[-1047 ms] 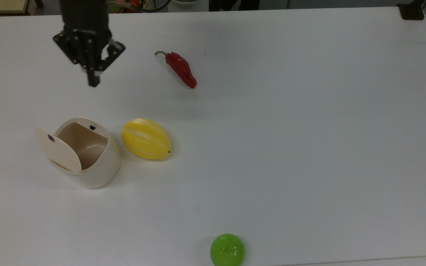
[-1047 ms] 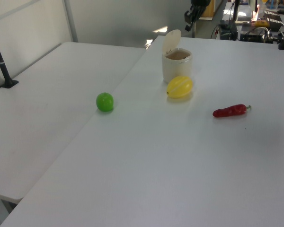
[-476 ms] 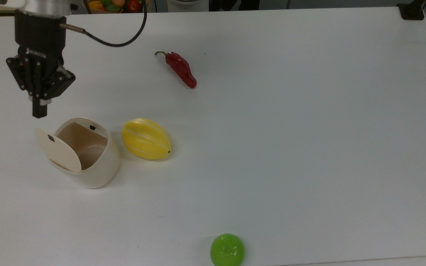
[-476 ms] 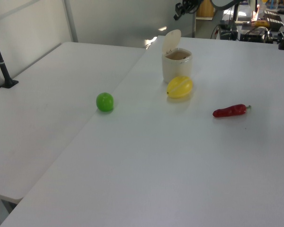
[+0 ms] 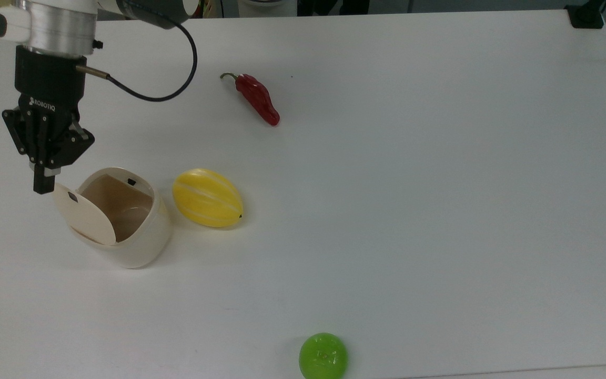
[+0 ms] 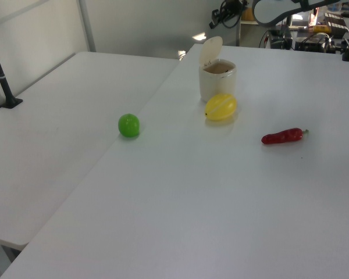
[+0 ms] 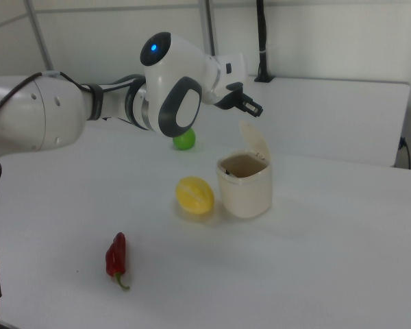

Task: Close garbage bin
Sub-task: 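Move the gripper over the open lid of the cream bin, then push the raised lid down with the gripper fingertips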

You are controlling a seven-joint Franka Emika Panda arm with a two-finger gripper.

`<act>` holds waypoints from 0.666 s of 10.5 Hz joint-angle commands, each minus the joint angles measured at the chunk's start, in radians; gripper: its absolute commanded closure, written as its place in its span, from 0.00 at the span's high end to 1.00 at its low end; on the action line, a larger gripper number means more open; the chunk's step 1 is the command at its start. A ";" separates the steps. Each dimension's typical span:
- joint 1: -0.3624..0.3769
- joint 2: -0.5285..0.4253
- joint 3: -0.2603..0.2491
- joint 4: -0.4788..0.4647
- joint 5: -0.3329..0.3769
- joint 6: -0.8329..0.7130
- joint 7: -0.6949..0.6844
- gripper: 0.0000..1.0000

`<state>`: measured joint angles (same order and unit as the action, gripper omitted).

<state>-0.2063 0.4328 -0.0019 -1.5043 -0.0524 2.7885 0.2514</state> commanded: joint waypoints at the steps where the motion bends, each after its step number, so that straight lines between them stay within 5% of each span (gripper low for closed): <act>1: -0.002 0.027 -0.001 0.006 -0.007 0.026 0.016 0.00; 7: 0.010 -0.002 -0.001 -0.013 -0.021 -0.142 0.011 0.00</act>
<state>-0.2049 0.4610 -0.0004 -1.5050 -0.0562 2.7429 0.2514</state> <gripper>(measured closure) 0.991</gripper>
